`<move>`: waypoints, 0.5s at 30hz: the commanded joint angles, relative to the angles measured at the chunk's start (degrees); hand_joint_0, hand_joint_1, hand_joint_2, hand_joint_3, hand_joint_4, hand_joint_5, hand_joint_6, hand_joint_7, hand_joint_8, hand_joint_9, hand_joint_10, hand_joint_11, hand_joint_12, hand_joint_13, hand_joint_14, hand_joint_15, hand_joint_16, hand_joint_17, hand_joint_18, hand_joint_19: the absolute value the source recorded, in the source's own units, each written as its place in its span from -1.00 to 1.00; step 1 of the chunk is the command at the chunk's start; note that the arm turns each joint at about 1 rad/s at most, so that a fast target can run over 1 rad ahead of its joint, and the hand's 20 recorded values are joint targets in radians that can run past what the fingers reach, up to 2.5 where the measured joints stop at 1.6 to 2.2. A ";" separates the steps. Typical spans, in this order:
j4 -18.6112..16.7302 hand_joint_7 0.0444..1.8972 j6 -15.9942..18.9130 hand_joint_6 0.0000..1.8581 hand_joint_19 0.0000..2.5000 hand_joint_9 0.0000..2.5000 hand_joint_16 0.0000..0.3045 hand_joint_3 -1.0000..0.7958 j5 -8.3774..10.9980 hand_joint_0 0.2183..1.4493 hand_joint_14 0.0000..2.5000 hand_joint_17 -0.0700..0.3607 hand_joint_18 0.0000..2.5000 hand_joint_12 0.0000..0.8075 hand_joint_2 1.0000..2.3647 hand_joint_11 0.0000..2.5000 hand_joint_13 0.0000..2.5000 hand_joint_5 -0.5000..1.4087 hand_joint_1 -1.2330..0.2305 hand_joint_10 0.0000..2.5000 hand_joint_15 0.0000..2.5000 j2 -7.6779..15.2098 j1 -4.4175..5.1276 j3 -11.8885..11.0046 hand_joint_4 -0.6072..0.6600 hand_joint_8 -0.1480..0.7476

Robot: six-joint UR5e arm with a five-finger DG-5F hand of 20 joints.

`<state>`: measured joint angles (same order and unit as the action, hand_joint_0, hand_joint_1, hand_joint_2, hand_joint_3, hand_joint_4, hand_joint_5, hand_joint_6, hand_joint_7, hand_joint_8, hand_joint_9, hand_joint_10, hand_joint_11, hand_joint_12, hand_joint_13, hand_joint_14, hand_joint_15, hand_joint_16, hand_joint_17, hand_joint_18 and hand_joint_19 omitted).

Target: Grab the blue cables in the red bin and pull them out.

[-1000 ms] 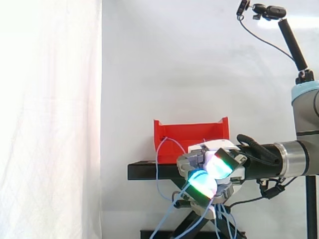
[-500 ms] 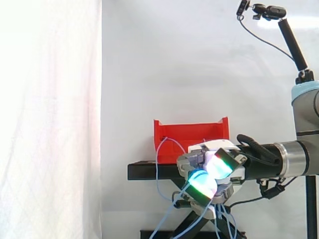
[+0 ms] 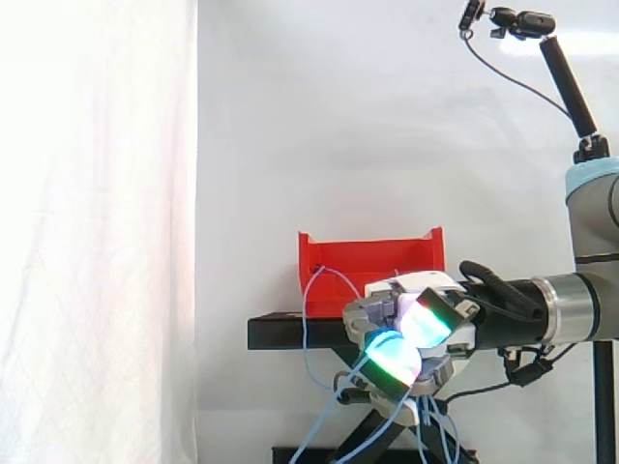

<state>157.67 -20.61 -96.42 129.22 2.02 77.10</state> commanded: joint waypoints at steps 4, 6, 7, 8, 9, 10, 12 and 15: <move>0.00 -0.58 0.00 0.59 -0.18 -0.16 -0.71 -0.70 0.00 0.23 -0.19 -0.22 -0.23 -0.29 -0.99 0.37 -0.03 0.10 -0.64 -0.92 0.17 0.07 0.00 -0.02 -0.13 -0.22; 0.00 -0.58 0.00 0.59 -0.17 -0.16 -0.71 -0.71 0.00 0.23 -0.18 -0.22 -0.23 -0.28 -0.98 0.37 -0.03 0.10 -0.64 -0.92 0.18 -0.02 0.00 -0.02 -0.14 -0.22; 0.00 -0.58 0.00 0.59 -0.17 -0.16 -0.71 -0.70 0.00 0.23 -0.17 -0.22 -0.23 -0.29 -0.98 0.37 -0.03 0.10 -0.64 -0.92 0.16 -0.02 0.00 -0.02 -0.14 -0.22; 0.00 -0.58 0.00 0.59 -0.17 -0.16 -0.71 -0.70 0.00 0.23 -0.18 -0.22 -0.23 -0.31 -0.99 0.36 -0.03 0.10 -0.64 -0.92 0.18 -0.02 0.00 -0.02 -0.13 -0.22; 0.00 -0.58 0.00 0.59 -0.17 -0.16 -0.71 -0.70 0.00 0.23 -0.17 -0.22 -0.23 -0.31 -0.99 0.36 -0.03 0.10 -0.64 -0.92 0.16 -0.02 0.00 -0.02 -0.14 -0.22; 0.00 -0.58 0.00 0.59 -0.17 -0.16 -0.71 -0.70 0.00 0.23 -0.17 -0.22 -0.23 -0.30 -0.99 0.36 -0.03 0.10 -0.64 -0.92 0.16 -0.02 0.00 -0.02 -0.14 -0.22; 0.00 -0.58 0.00 0.59 -0.17 -0.16 -0.71 -0.71 0.00 0.23 -0.18 -0.21 -0.23 -0.30 -0.99 0.37 -0.03 0.10 -0.64 -0.92 0.16 -0.02 0.00 -0.02 -0.14 -0.22; 0.00 -0.58 0.00 0.58 -0.17 -0.15 -0.71 -0.70 0.00 0.23 -0.18 -0.22 -0.23 -0.31 -0.99 0.37 -0.03 0.10 -0.64 -0.92 0.16 -0.02 0.00 -0.02 -0.14 -0.23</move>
<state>157.68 -20.61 -96.42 129.20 2.02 77.08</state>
